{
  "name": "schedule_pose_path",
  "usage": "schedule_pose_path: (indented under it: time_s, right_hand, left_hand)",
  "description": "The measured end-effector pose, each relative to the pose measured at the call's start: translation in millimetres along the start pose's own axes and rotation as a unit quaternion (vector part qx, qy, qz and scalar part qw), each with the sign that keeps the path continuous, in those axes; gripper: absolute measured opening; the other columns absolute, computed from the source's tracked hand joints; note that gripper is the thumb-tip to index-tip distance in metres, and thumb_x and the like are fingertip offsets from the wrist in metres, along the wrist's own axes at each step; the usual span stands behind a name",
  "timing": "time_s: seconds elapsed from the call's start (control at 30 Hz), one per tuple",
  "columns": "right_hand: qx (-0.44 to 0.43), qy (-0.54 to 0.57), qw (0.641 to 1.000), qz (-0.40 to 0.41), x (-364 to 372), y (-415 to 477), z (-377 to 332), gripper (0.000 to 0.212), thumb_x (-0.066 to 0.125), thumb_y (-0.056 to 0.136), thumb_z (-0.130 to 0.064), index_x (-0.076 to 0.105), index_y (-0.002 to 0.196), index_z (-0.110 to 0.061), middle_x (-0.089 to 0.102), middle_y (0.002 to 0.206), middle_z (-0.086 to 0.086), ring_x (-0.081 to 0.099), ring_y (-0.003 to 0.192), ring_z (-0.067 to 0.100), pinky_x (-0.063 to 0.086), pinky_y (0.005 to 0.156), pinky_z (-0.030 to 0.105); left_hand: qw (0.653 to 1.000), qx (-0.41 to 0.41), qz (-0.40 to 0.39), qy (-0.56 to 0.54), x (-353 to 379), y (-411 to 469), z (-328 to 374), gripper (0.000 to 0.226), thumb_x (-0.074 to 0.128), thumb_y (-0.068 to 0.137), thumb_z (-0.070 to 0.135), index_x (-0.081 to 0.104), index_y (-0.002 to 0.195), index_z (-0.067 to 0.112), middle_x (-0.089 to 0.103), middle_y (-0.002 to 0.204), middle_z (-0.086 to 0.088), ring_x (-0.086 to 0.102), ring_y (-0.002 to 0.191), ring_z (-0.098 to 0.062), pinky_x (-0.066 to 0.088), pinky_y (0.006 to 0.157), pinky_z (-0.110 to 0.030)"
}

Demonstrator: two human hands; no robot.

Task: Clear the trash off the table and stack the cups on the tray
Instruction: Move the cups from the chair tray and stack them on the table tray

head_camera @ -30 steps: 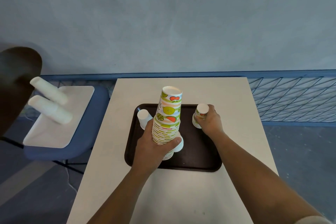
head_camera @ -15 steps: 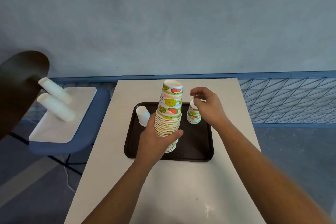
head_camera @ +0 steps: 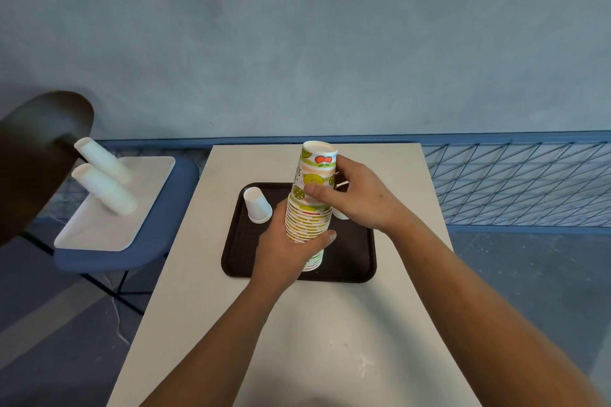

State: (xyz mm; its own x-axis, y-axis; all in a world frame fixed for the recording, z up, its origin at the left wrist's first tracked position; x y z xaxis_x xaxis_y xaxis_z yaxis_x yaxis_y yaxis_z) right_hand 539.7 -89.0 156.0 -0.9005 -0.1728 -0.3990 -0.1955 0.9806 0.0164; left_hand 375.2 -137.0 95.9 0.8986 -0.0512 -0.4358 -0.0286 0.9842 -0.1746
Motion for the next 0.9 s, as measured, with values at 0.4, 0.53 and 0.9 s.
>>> schedule_pose_path:
  time_s: [0.4, 0.53, 0.9]
  right_hand:
    - [0.005, -0.009, 1.000, 0.027, 2, -4, -9, 0.051, 0.076, 0.086, -0.046, 0.063, 0.129, -0.023, 0.070, 0.116, -0.014, 0.069, 0.096, -0.001, 0.055, 0.076, 0.012]
    - [-0.001, -0.016, 0.999, 0.041, 3, -2, -12, 0.053, 0.077, 0.084, -0.047, 0.062, 0.129, -0.022, 0.071, 0.117, -0.012, 0.069, 0.098, 0.002, 0.056, 0.080, 0.015]
    - [0.016, 0.006, 0.998, 0.065, 5, -1, -12, 0.052, 0.076, 0.086, -0.045, 0.062, 0.130, -0.021, 0.071, 0.118, -0.010, 0.070, 0.100, 0.004, 0.059, 0.085, 0.022]
  left_hand:
    - [1.000, 0.014, 0.003, 0.006, -3, -5, -2, 0.073, 0.087, 0.075, 0.052, 0.037, 0.129, 0.050, 0.057, 0.107, 0.028, 0.061, 0.098, 0.000, 0.046, 0.083, -0.020]
    - [1.000, 0.016, 0.005, 0.017, -6, -2, -3, 0.074, 0.086, 0.074, 0.055, 0.036, 0.128, 0.051, 0.058, 0.108, 0.027, 0.061, 0.099, -0.001, 0.049, 0.087, -0.022]
    - [0.999, 0.011, 0.000, 0.036, -8, 2, -6, 0.071, 0.085, 0.075, 0.054, 0.035, 0.125, 0.049, 0.055, 0.102, 0.029, 0.060, 0.093, 0.003, 0.044, 0.078, -0.016]
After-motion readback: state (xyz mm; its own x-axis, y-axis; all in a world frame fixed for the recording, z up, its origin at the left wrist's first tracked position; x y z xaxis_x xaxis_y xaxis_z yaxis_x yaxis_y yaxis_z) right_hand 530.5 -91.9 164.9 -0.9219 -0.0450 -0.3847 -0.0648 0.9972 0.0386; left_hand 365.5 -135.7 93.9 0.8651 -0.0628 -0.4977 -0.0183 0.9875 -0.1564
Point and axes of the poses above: each hand's wrist, its own y-axis towards the middle knuckle, its own x-axis out of the palm, z = x × y, the point moved 2 cm from there along y, towards the middle knuckle
